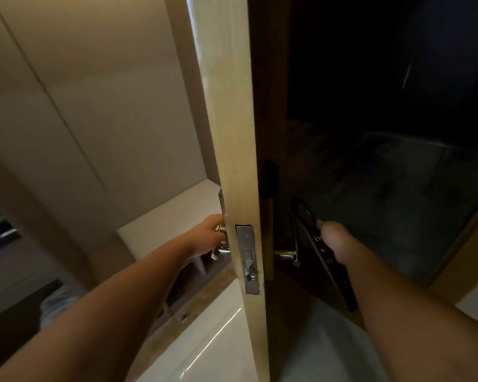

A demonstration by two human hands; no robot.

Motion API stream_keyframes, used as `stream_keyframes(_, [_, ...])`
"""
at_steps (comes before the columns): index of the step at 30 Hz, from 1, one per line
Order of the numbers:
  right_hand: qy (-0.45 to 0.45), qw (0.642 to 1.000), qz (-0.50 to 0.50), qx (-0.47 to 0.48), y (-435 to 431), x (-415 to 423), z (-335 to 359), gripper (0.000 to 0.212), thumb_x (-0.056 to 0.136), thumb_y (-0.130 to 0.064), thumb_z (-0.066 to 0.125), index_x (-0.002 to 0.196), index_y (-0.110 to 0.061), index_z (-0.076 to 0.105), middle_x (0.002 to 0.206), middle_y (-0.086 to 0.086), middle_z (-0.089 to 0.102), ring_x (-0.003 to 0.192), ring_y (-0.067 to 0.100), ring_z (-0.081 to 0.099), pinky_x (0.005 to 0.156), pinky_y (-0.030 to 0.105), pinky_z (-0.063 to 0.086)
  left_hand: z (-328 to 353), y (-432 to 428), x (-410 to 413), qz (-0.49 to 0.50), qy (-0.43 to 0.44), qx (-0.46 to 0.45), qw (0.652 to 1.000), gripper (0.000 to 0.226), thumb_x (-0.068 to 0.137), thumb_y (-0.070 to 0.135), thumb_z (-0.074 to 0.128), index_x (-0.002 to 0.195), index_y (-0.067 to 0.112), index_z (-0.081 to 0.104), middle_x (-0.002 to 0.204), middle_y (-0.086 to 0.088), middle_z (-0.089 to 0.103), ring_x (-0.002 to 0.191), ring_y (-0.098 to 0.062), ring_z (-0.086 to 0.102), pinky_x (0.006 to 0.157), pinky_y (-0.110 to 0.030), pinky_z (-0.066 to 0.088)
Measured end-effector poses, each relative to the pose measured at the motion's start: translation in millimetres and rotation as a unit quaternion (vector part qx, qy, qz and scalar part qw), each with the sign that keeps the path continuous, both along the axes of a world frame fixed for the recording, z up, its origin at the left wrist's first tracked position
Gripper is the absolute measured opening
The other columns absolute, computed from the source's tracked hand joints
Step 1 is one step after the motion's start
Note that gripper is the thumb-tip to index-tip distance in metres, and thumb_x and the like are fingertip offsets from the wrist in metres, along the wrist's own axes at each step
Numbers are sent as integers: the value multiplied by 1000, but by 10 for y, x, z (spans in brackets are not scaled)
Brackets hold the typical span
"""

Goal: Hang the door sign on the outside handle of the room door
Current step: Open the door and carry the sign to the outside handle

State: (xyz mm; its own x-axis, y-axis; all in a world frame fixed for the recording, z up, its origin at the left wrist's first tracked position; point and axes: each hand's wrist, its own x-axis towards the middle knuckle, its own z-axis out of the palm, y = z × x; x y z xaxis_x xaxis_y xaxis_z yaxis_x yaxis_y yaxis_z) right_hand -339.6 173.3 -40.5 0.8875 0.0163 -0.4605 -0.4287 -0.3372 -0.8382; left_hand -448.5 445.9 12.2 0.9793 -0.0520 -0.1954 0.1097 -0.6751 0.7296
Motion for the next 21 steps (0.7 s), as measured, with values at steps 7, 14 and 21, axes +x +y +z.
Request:
stream_keyframes(7, [22, 997, 52, -45, 843, 43, -79, 45, 96, -32, 41, 122, 4, 53, 121, 24, 57, 110, 35, 54, 81, 32, 36, 11, 852, -280, 154, 18, -111, 982, 21, 92, 9, 42, 86, 20, 58, 95, -8, 61, 92, -25, 57, 87, -39, 44])
stream_keyframes(14, [4, 989, 134, -61, 1741, 47, -167, 42, 95, -31, 43, 111, 4, 62, 100, 22, 63, 93, 30, 60, 82, 36, 43, -18, 1589, -346, 355, 15, -284, 891, 20, 91, 13, 38, 86, 9, 57, 96, -17, 57, 104, -38, 51, 101, -54, 37])
stream_keyframes(21, [16, 976, 207, 57, 2482, -23, -352, 38, 93, -46, 40, 92, -16, 63, 81, 9, 66, 78, 29, 65, 73, 40, 49, 29, 2202, -268, 428, 21, -376, 821, 30, 95, 34, 33, 90, 17, 56, 113, -15, 56, 117, -36, 50, 106, -58, 32])
